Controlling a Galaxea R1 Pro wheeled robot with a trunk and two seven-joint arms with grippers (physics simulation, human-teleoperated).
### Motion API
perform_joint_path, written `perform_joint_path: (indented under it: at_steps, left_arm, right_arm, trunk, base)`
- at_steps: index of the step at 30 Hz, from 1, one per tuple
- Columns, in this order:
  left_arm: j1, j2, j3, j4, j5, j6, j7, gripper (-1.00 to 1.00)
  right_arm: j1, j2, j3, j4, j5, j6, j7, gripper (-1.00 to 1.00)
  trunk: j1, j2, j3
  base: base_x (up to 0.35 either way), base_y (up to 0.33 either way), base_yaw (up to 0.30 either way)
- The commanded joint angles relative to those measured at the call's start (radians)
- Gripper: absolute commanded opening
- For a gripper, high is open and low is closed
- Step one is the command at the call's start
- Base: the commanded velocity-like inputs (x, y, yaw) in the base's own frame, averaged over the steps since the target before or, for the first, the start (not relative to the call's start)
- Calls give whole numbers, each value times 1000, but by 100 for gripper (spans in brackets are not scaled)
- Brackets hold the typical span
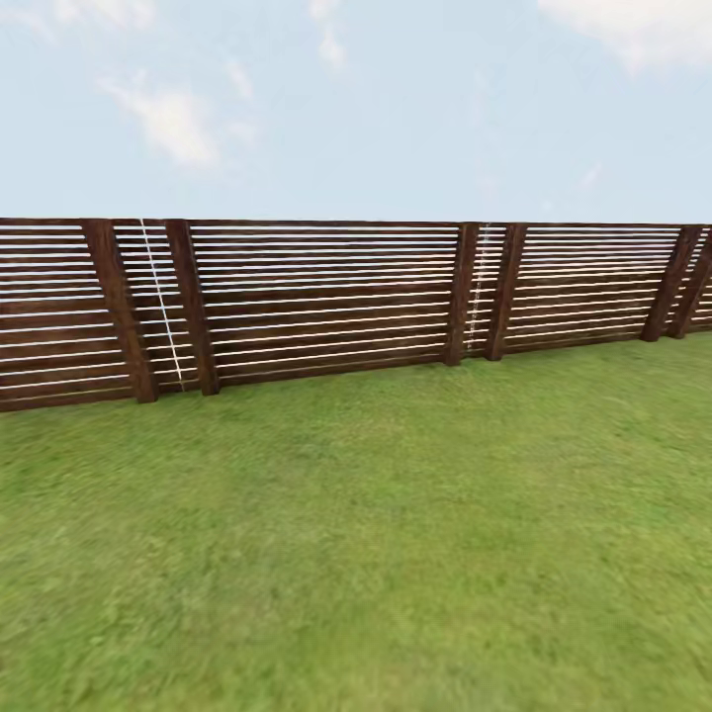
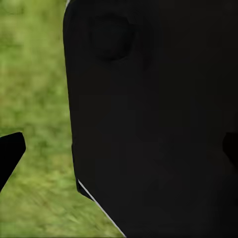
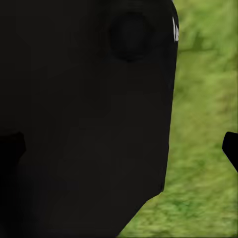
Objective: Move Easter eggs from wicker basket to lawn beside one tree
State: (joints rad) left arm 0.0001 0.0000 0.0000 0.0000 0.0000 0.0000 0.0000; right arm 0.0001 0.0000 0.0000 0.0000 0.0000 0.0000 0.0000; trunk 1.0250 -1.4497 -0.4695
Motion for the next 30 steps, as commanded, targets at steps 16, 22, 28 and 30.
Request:
perform_joint_path:
  at_steps: [16, 22, 28, 30]
  left_arm:
    - [12, 48, 1, -6, 1, 1, 0, 100]
    - [12, 48, 1, -6, 1, 2, 0, 100]
    - [12, 48, 2, -6, 2, 2, 0, 100]
    - [12, 48, 2, -6, 2, 2, 0, 100]
  right_arm:
    - [-74, -52, 3, 5, 3, -5, 0, 100]
    - [-74, -48, -1, 5, -7, -7, 0, 100]
    - [-74, -48, -3, 5, -9, -8, 0, 100]
    - [-74, -48, -3, 5, -9, -7, 0, 100]
  trunk:
    - [0, 0, 0]
    - [0, 0, 1]
    - [0, 0, 3]
    - [0, 0, 4]
  base:
    - [0, 0, -3]
    - [0, 0, -218]
    - [0, 0, -292]
    - [0, 0, -275]
